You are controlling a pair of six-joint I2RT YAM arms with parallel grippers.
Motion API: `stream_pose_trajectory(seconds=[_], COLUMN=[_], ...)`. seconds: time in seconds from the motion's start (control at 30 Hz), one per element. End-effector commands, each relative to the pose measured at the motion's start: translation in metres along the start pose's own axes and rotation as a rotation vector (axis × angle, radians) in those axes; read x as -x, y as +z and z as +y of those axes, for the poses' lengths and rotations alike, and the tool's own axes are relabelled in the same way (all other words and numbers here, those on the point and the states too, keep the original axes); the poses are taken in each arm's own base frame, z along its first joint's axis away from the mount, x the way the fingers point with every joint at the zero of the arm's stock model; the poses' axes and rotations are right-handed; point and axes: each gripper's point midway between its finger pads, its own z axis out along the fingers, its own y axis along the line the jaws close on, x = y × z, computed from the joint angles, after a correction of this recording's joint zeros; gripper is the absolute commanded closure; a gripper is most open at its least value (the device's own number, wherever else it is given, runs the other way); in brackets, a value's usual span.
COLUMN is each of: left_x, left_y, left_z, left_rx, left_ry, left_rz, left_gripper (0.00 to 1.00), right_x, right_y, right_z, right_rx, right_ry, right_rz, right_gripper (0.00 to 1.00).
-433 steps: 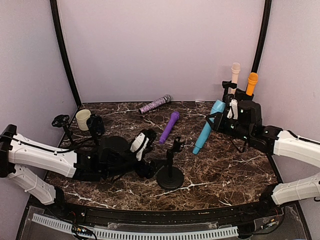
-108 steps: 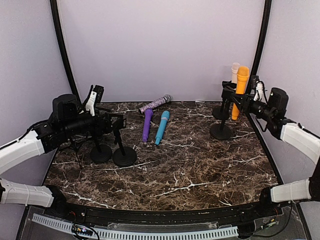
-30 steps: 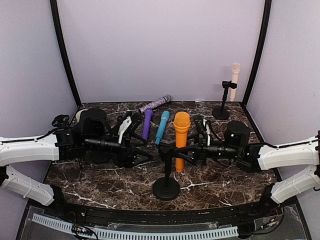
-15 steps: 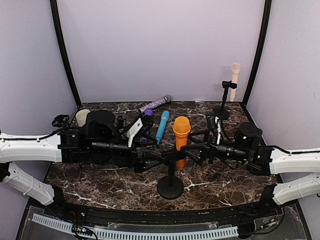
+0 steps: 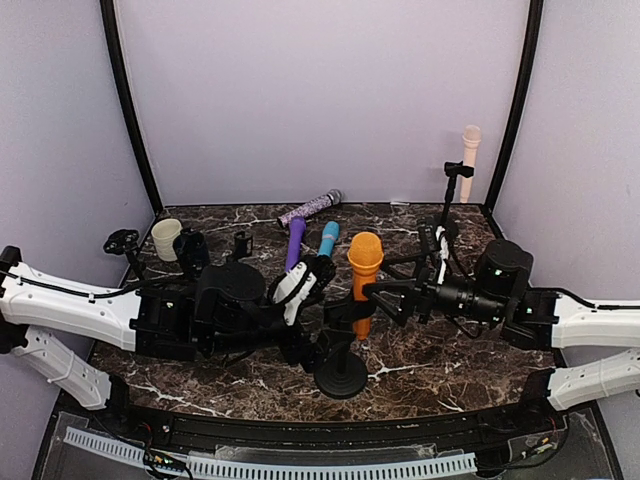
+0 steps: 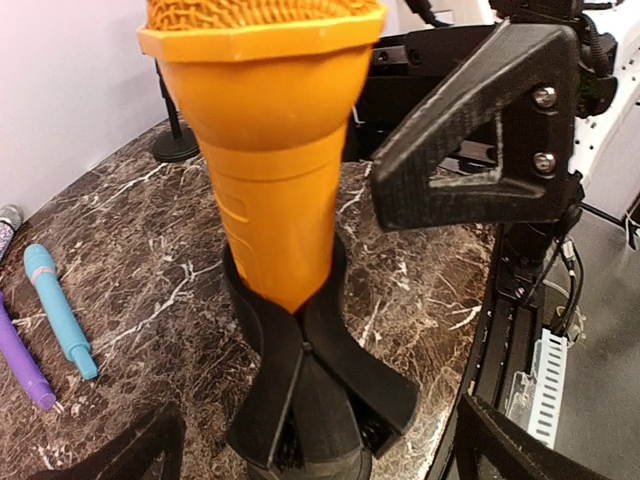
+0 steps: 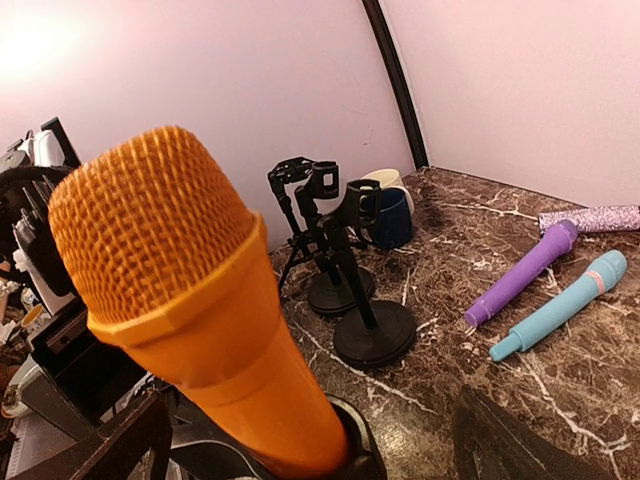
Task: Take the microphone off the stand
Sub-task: Hold the microphone stand at the corner of the board.
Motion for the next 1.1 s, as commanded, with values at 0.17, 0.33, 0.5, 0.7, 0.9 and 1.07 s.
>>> stream_pose_trajectory(seconds=[0.17,0.33,0.5,0.7,0.9,1.07], left_x=[0.022,0.024,0.024,0.024,0.017,0.016], left_y=[-0.001,0.002,0.007,0.01,0.01,0.01], left_z=[0.022,0.019,0.013,0.014,0.015,0.011], left_rx=[0.182,0.174,0.172,0.211,0.234,0.229], left_ry=[-0.093,-0.097,-0.081,-0.079,-0.091,-0.078], left_rz=[-0.057,-0.064,-0.053,-0.044,-0.025,-0.016], left_gripper=[0.01,0.01,0.01,0.01,0.06,0.32], right_x=[0.045,0.049,0.051,0.051,0.051,0.052], right_y=[0.004,0.006,0.008,0.011,0.011,0.012], right_z=[0.018,0.016,0.016,0.016,0.013,0.015], right_rx=[-0.002,-0.03,-0.05,-0.065,-0.083,-0.081], right_ry=[-0.052,-0.037,-0.047,-0.046,-0.044,-0.048], right_rz=[-0.071,-0.078,-0.091,-0.092,-0.094,-0.092], right_gripper=[0.01,0.02,0.01,0.01,0.01,0.01])
